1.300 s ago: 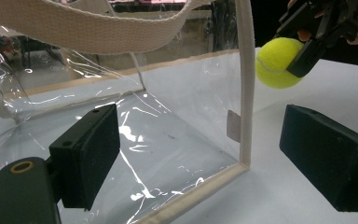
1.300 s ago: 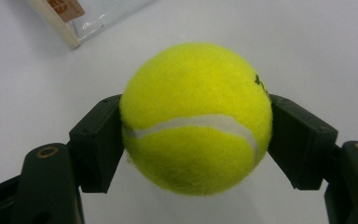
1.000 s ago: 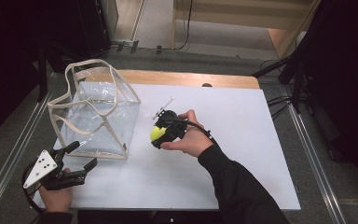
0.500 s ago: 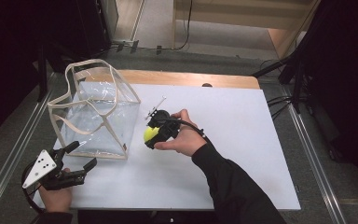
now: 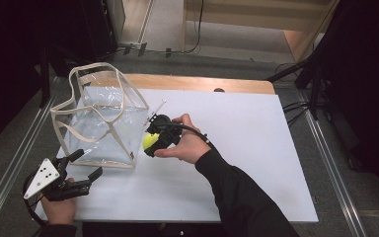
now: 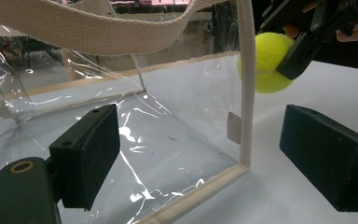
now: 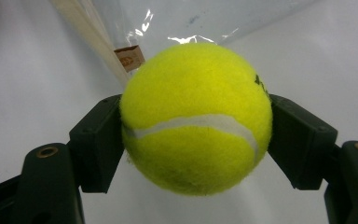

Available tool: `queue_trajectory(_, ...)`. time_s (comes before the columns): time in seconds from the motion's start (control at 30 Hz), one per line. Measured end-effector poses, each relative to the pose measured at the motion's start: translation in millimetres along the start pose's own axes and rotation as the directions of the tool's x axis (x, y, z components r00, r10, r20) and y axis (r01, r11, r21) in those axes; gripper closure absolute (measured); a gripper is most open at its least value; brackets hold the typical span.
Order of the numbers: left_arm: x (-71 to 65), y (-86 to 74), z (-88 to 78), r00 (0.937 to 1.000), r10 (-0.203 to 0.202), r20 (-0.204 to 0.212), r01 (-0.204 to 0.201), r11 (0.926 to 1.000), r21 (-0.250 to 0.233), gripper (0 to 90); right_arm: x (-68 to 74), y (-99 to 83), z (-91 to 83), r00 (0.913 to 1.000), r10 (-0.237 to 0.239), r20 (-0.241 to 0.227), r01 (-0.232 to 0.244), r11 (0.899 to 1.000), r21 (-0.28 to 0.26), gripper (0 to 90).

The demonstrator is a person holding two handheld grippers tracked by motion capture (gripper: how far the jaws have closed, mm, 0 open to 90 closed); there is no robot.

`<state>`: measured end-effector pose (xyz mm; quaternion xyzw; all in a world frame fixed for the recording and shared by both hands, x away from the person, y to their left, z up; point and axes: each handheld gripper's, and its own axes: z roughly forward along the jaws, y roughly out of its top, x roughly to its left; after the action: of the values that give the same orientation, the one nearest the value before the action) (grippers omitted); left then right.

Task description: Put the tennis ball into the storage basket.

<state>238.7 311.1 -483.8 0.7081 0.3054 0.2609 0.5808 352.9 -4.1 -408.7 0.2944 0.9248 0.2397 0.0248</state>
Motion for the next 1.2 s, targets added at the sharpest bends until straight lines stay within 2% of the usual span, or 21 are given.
queue_trajectory(0.5,0.7,0.2,0.0,1.0,-0.007,0.0,0.007,1.0,0.003,12.8,7.9,15.2,-11.6,0.9995,-0.033,0.0,0.033,0.999,-0.016,24.0)
queue_trajectory(0.63,1.6,0.0,0.1,0.9997,-0.024,-0.002,0.024,0.9997,-0.004,12.8,11.8,18.8,-18.7,0.999,-0.039,-0.023,0.038,0.999,-0.036,24.0)
queue_trajectory(0.97,1.6,0.1,0.2,0.9997,-0.023,-0.003,0.023,0.9997,-0.001,12.8,14.8,25.3,-32.2,0.9979,-0.064,-0.007,0.063,0.996,-0.055,24.0)
queue_trajectory(1.2,1.6,0.0,0.1,0.9998,-0.022,-0.002,0.022,0.9998,-0.005,12.8,14.5,30.1,-41.9,0.9983,-0.059,-0.005,0.058,0.996,-0.069,24.0)
